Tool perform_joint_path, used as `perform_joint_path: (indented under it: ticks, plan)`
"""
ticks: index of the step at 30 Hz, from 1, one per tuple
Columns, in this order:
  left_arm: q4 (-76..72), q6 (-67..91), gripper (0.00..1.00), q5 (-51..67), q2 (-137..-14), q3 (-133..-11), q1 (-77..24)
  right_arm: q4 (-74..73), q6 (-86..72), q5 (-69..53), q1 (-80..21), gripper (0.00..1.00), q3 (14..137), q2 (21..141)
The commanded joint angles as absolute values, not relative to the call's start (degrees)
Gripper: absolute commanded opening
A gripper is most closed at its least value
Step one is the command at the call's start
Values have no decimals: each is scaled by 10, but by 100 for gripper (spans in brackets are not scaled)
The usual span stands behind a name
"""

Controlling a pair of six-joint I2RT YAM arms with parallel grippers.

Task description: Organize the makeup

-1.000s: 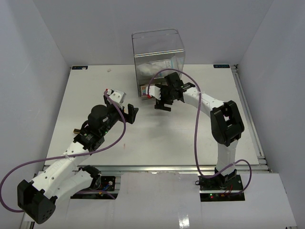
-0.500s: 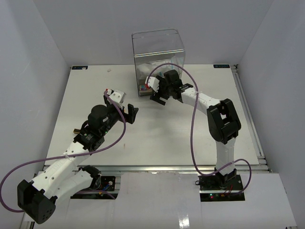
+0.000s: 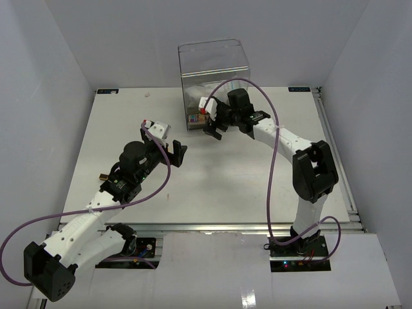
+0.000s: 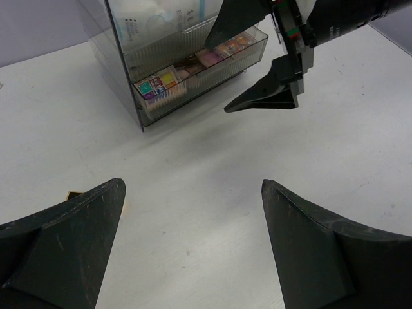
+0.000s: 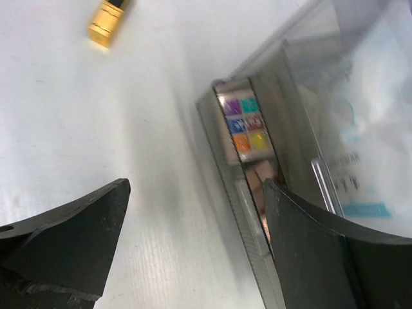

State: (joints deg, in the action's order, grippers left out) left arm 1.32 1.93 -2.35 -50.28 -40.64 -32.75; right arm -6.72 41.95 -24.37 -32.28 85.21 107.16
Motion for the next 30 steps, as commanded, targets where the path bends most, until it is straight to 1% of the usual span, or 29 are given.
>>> perform_joint_path:
  ticks: [1, 2, 4, 9, 21, 30]
  plan:
    - [13, 15, 98, -21, -500, -403, -327, -196, 525, -392, -321, 90, 903, 1077]
    - [13, 15, 98, -22, -499, -403, -327, -223, 544, -394, -321, 90, 914, 1091]
    - [13, 15, 98, -21, -499, -403, -327, -252, 571, -358, -322, 90, 921, 1103]
    - [13, 15, 98, -20, -501, -404, -327, -253, 605, -279, -323, 91, 923, 1126]
    - [12, 14, 98, -22, -506, -403, -327, -156, 584, -182, -323, 90, 926, 1167]
    - [13, 14, 98, -26, -509, -403, -327, -86, 534, -132, -323, 90, 933, 1196]
